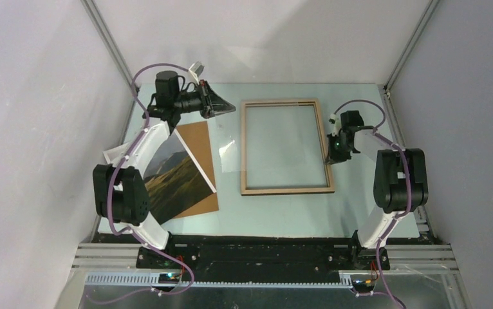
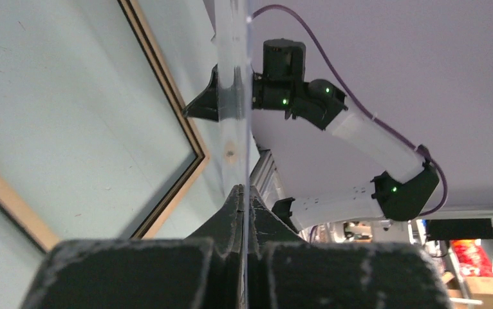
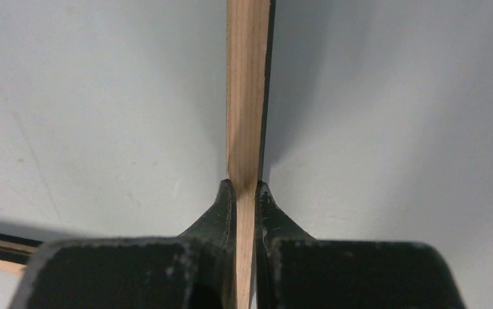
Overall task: Put the photo into the frame
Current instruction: Move the photo frame to the center of the board.
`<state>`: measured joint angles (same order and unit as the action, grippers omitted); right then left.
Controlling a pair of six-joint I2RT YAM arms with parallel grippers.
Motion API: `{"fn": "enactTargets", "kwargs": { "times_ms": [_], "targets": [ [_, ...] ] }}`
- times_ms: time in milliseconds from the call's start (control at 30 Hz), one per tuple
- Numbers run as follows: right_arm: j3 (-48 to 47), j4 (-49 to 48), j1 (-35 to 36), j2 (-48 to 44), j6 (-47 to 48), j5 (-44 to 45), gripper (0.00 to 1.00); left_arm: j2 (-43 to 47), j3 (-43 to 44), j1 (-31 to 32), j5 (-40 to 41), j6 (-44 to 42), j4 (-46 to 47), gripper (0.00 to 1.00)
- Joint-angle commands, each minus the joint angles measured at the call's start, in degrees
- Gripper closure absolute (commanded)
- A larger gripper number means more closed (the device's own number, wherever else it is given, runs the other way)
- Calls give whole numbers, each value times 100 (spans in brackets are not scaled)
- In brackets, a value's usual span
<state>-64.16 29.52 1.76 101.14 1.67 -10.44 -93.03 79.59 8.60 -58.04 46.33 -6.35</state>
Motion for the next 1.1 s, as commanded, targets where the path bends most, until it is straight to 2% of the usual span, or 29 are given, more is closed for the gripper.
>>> {"fn": "enactTargets", "kwargs": {
  "times_ms": [0, 267, 600, 1033, 1067],
  "targets": [
    [241, 84, 551, -468, -108, 12, 100, -62, -129, 81, 93, 745, 1318, 100],
    [724, -250, 993, -790, -511, -231, 100, -114, -699, 142, 374, 678, 1599, 100],
    [1104, -722, 1076, -880, -1114, -304, 100, 475, -1948, 186, 1076, 943, 2185, 100],
    [1399, -986, 976, -1268, -1393, -410, 100, 704, -2456, 404, 1235, 919, 2438, 100],
    [1394, -998, 947, -1279, -1399, -439, 95, 705, -2466, 414, 1234, 899, 2444, 100]
  ]
}}
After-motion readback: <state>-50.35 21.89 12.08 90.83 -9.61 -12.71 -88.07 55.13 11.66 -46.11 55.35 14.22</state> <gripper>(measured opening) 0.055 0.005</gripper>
